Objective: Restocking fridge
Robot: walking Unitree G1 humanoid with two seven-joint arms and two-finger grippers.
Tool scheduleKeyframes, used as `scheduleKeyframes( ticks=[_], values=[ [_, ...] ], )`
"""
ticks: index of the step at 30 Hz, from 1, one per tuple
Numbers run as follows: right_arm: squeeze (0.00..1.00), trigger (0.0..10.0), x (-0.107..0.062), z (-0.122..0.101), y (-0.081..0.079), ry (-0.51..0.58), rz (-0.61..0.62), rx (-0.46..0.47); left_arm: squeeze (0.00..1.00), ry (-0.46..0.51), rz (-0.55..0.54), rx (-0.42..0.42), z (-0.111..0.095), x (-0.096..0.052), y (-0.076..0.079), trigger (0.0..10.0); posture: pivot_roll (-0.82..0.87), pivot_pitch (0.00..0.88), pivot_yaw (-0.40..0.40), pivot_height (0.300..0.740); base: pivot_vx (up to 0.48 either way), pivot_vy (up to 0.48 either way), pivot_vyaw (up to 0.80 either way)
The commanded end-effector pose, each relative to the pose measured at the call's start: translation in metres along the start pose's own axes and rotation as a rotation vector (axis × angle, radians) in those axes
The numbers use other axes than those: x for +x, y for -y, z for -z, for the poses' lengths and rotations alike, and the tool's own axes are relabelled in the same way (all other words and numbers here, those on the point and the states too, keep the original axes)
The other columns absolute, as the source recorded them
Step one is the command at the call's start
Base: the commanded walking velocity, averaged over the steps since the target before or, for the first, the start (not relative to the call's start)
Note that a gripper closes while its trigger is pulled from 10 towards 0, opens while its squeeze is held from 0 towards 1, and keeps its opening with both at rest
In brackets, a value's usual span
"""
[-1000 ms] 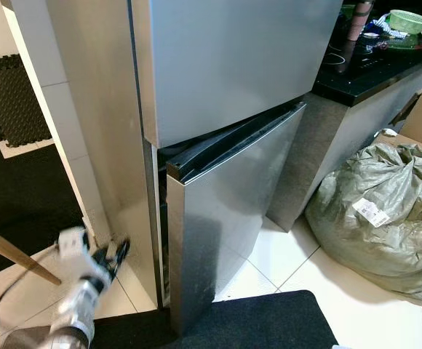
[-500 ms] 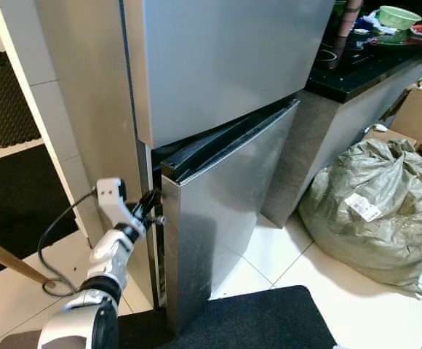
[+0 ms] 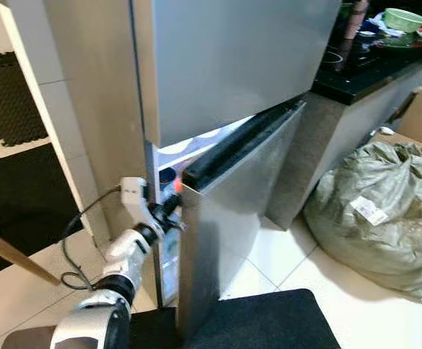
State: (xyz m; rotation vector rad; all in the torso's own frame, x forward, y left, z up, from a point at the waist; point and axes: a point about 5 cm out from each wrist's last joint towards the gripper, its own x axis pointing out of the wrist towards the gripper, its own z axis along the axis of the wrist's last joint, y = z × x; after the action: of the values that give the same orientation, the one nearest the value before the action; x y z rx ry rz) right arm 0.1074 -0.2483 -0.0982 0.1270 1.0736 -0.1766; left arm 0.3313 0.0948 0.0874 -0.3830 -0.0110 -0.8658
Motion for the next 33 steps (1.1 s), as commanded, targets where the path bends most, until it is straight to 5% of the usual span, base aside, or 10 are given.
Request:
scheduleKeyframes(
  ticks=[1, 3, 9, 12, 17, 24, 26, 27, 29, 33],
  values=[
    [0.00, 10.0, -0.001, 0.002, 0.003, -0.003, 0.008, -0.003, 0.00, -0.094, 0.236, -0.041, 0.022, 0.018, 0.034, 10.0, -0.11, 0.000, -0.042, 0.740, 0.000, 0.000, 0.00],
    [0.00, 10.0, -0.001, 0.003, 0.003, -0.004, 0.009, -0.002, 0.00, -0.142, 0.459, -0.104, 0.033, 0.019, 0.060, 10.0, -0.11, 0.000, -0.041, 0.740, 0.000, 0.000, 0.00],
    [0.00, 10.0, -0.001, 0.003, 0.003, -0.006, 0.009, -0.001, 0.00, -0.183, 0.555, -0.148, 0.040, 0.014, 0.070, 10.0, -0.11, 0.000, -0.038, 0.740, 0.000, 0.000, 0.00],
    [0.00, 10.0, -0.001, 0.004, 0.002, -0.008, 0.008, -0.002, 0.00, -0.233, 0.385, -0.146, 0.051, 0.002, 0.051, 10.0, -0.11, 0.000, -0.037, 0.740, 0.000, 0.000, 0.00],
    [0.00, 10.0, -0.001, 0.005, 0.000, -0.010, 0.003, -0.003, 0.00, -0.420, 0.007, -0.244, 0.094, -0.066, 0.021, 10.0, -0.10, 0.000, -0.033, 0.740, 0.000, 0.000, 0.00],
    [0.00, 10.0, -0.001, 0.006, 0.000, -0.012, 0.002, -0.003, 0.00, -0.576, -0.316, -0.293, 0.129, -0.120, 0.016, 10.0, -0.11, 0.000, -0.032, 0.740, 0.000, 0.000, 0.00],
    [0.00, 10.0, -0.001, 0.006, -0.001, -0.013, 0.001, -0.002, 0.00, -0.683, -0.544, -0.287, 0.148, -0.158, 0.017, 10.0, -0.11, 0.000, -0.033, 0.740, 0.000, 0.000, 0.00],
    [0.00, 10.0, -0.001, 0.006, -0.001, -0.013, 0.001, -0.002, 0.00, -0.683, -0.544, -0.287, 0.148, -0.158, 0.017, 10.0, -0.11, 0.000, -0.033, 0.740, 0.000, 0.000, 0.00],
    [0.00, 10.0, -0.001, 0.006, -0.001, -0.014, 0.001, -0.003, 0.00, -0.776, -0.677, -0.296, 0.162, -0.188, 0.024, 10.0, -0.11, 0.000, -0.037, 0.740, 0.000, 0.000, 0.00],
    [0.00, 10.0, -0.001, 0.006, -0.001, -0.014, 0.000, -0.005, 0.00, -0.886, -0.720, -0.279, 0.173, -0.210, 0.034, 10.0, -0.10, 0.000, -0.039, 0.740, 0.000, 0.000, 0.00]
  ],
)
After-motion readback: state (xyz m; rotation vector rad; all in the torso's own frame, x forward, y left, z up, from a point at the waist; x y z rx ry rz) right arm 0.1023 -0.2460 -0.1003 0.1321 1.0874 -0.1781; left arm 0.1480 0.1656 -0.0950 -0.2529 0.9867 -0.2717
